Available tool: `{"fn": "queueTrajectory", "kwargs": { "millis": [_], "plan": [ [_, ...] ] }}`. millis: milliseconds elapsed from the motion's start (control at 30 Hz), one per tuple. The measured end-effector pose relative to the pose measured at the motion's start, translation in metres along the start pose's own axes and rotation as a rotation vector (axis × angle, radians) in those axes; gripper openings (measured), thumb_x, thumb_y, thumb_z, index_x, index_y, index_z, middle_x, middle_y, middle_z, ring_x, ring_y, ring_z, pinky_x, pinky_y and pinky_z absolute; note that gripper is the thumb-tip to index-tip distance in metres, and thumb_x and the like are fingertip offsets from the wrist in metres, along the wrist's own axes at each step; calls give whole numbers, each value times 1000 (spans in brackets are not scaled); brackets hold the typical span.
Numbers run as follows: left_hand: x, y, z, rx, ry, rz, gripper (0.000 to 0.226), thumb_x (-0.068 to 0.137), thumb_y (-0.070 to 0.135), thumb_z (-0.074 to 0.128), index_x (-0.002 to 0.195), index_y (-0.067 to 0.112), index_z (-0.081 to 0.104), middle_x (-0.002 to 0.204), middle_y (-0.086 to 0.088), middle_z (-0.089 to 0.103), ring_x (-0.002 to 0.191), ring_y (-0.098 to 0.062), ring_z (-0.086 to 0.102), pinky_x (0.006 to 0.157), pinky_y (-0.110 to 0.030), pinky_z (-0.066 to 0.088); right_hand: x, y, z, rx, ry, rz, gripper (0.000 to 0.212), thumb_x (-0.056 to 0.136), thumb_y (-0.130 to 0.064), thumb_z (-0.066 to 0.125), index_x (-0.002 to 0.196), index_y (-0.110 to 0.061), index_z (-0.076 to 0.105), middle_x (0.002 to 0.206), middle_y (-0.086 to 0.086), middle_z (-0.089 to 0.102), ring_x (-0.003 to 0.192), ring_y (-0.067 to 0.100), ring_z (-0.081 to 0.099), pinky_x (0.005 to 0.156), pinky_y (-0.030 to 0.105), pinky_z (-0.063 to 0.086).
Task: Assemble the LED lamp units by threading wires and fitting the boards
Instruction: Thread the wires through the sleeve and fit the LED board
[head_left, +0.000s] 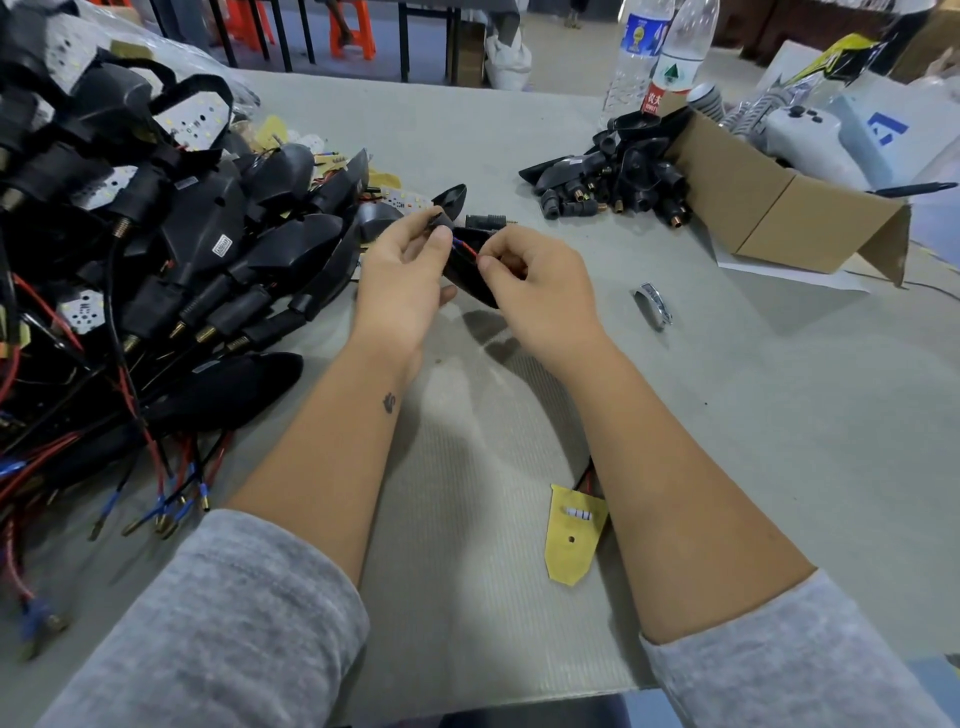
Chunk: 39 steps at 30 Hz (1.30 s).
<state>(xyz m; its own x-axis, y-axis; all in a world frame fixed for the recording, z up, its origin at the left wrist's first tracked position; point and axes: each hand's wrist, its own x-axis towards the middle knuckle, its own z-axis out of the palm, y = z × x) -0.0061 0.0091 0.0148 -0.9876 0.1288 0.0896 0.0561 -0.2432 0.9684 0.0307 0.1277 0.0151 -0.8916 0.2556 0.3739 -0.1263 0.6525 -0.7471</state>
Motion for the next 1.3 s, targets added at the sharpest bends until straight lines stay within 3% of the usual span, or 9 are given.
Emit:
{"fn": "queueTrajectory", "kwargs": {
  "millis": [133,233,333,500,633,733,900,1067,1300],
  "plan": [
    [1,0,-2,7,2,20,23,99,18,54,120,25,58,110,11,65,100,-3,59,72,-22,51,-2,3,4,-12,-58,9,17,89,-18,52,76,-27,59,53,-22,50,57,6,44,59,29,37],
    [1,0,-2,-10,18,-13,28,100,17,52,127,19,57,124,0,64,112,-11,61,73,-23,53,-2,0,3,86,6,-3,16,90,-18,57,77,-24,65,54,-23,51,58,2,45,59,23,36],
    [0,2,0,-54,38,-28,30,101,14,50,130,11,54,116,-4,65,99,-11,65,72,-21,55,-2,-5,-1,199,46,-28,14,92,-15,61,82,-17,71,61,-20,57,62,0,47,63,22,38],
    [-5,4,4,-90,-27,-22,20,99,11,52,118,14,57,109,-1,66,92,-8,67,78,-25,57,-2,-6,-5,280,39,0,22,97,-17,55,89,-9,73,82,12,70,82,28,62,80,41,49],
    [-6,4,5,-91,-64,-12,19,99,10,52,115,19,58,114,2,64,108,-13,64,82,-27,58,-1,-4,-4,198,28,26,17,94,-16,60,86,-13,75,69,-9,64,67,3,53,67,24,41],
    [-5,4,5,-84,-65,-18,20,98,10,54,116,18,59,116,0,64,115,-18,62,81,-26,57,1,-5,-4,254,58,66,14,92,-11,63,85,-9,74,77,-2,69,73,6,57,74,26,47],
    [-5,2,6,-102,-90,-19,22,98,9,54,118,15,58,117,-3,65,114,-18,63,82,-27,57,2,-5,-4,335,82,80,12,93,-7,60,86,-5,70,71,-9,62,64,-4,52,67,15,43],
    [-7,2,8,-82,-143,-15,25,97,6,54,120,14,58,108,1,65,112,-15,63,87,-28,57,2,-3,0,260,85,76,11,90,-8,64,82,-11,72,80,3,71,80,17,66,80,36,55],
    [-6,2,6,-117,-116,-2,19,97,10,56,114,18,62,102,6,68,107,-12,65,83,-28,57,2,-4,0,299,107,97,13,88,-2,61,86,-13,68,73,-2,64,71,9,60,72,28,53]
  ]
}}
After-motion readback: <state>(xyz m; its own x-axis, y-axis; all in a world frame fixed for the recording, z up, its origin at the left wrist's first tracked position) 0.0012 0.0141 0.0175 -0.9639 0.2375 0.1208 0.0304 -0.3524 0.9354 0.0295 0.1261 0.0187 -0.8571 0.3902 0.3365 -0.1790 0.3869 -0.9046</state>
